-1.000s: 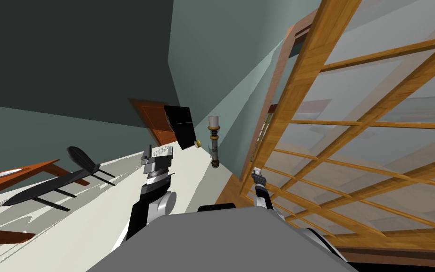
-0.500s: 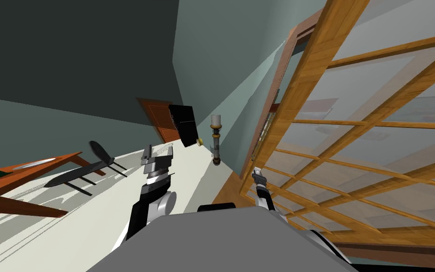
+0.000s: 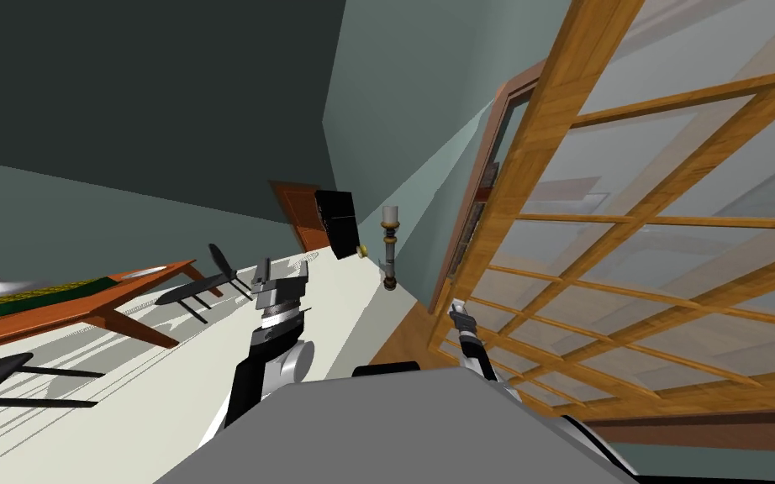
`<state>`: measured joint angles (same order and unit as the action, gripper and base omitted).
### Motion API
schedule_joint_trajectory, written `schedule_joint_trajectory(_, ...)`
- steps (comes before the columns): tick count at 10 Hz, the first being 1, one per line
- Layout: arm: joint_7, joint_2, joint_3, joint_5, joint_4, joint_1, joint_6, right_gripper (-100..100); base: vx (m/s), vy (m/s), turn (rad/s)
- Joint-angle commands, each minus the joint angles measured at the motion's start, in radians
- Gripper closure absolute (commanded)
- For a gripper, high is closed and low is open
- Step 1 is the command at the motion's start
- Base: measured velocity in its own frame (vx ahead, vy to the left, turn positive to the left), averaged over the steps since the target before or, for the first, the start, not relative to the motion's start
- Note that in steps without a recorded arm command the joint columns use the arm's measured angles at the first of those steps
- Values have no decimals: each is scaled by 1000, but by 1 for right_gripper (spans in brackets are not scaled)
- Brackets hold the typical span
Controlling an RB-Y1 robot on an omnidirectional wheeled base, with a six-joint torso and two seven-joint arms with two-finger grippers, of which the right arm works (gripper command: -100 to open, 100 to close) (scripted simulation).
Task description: Pull the door open
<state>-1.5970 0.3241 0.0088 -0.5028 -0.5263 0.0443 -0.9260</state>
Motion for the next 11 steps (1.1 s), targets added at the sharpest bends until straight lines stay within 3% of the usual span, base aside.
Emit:
schedule_joint_trajectory(1,-27,11,16,9,-3,-7,-5,100,-197,38,93)
schedule_joint_trajectory(2,-15,9,8,5,-5,-5,-2,100,-91,16,20)
schedule_joint_trajectory(10,-103,45,109,69,-35,-38,-28,100,-211,-4,52)
schedule_joint_trajectory(11,-98,44,102,65,-25,-30,-26,100,-99,-8,25)
